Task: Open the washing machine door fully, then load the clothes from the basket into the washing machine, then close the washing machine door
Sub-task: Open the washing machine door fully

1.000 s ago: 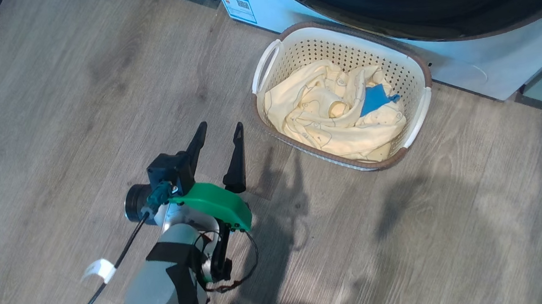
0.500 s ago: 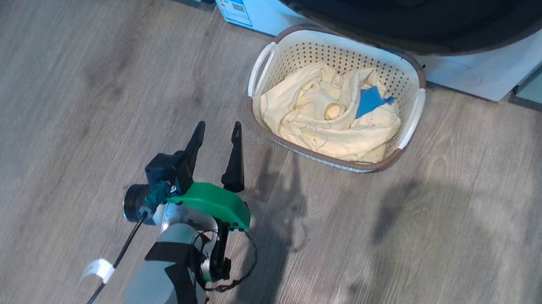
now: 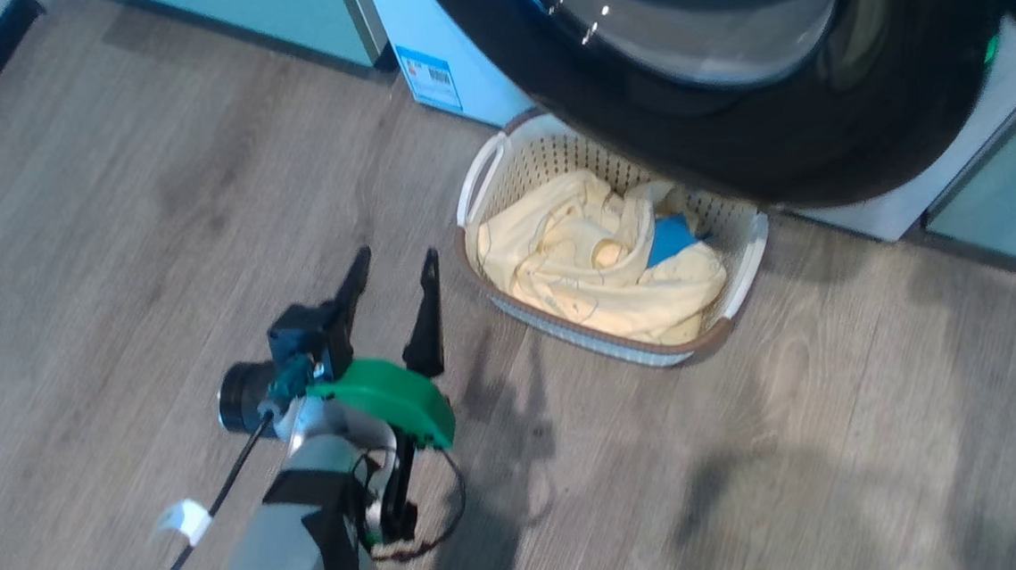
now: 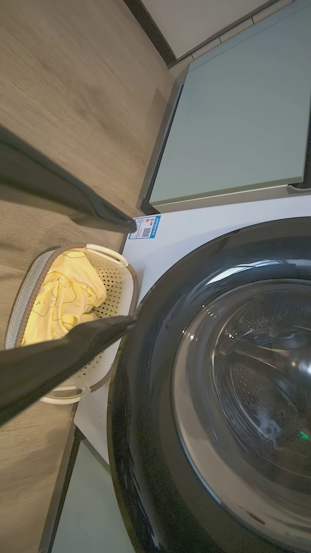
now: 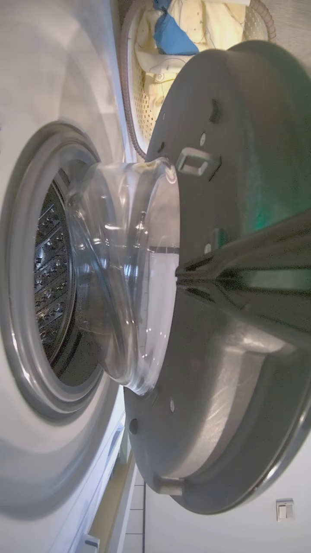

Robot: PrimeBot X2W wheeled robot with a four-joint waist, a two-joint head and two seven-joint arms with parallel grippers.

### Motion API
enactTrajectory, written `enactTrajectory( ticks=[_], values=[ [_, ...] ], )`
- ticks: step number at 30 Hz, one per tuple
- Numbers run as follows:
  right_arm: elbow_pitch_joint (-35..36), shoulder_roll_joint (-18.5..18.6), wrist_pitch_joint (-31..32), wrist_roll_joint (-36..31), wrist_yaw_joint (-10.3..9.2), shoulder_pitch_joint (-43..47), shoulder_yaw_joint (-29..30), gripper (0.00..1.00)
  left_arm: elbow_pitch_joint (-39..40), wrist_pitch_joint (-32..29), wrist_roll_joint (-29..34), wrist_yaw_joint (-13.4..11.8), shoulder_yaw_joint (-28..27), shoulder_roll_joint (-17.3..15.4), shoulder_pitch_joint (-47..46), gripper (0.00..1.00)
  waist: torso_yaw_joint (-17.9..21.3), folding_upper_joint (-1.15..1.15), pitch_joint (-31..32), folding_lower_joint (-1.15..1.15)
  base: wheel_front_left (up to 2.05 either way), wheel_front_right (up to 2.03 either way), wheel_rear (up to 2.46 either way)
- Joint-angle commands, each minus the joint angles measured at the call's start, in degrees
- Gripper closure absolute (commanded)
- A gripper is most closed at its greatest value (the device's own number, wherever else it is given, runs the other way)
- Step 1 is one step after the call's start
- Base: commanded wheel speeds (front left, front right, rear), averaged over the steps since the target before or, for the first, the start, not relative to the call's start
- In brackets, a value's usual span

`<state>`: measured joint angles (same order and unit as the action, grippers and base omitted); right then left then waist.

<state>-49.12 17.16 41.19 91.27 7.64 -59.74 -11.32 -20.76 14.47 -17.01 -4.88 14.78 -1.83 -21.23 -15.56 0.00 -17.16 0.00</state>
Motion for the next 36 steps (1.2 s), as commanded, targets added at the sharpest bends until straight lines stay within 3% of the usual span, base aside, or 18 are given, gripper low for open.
enactTrajectory(
  ticks=[1, 12, 25, 36],
  values=[
    [2.33, -1.13, 0.76, 0.68, -0.15, 0.11, -0.24, 1.00, 1.24, 0.52, 0.43, 0.24, -2.32, -1.05, 0.27, 0.00, 0.03, 0.00, 1.27, 0.00, 0.00, 0.00, 0.00],
    [5.40, -3.44, 4.01, 1.52, -0.15, 8.10, -1.23, 1.00, -0.32, 0.52, 3.77, 3.31, -4.71, -1.05, 2.77, 0.00, -0.12, 0.00, 6.59, 0.00, 0.00, 0.00, 0.00],
    [8.64, -9.03, 5.74, 1.66, -0.15, 14.74, -3.11, 1.00, -1.79, 0.52, 6.58, 7.01, -7.52, -1.38, 4.64, 0.00, 0.33, 0.00, 10.75, 0.00, 0.00, 0.00, 0.00],
    [9.24, -12.47, 6.30, 2.09, -0.15, 18.23, -4.69, 1.00, -2.76, 0.52, 8.13, 8.50, -8.71, -1.48, 5.36, 0.00, 0.55, 0.00, 13.51, 0.00, 0.00, 0.00, 0.00]
  ],
)
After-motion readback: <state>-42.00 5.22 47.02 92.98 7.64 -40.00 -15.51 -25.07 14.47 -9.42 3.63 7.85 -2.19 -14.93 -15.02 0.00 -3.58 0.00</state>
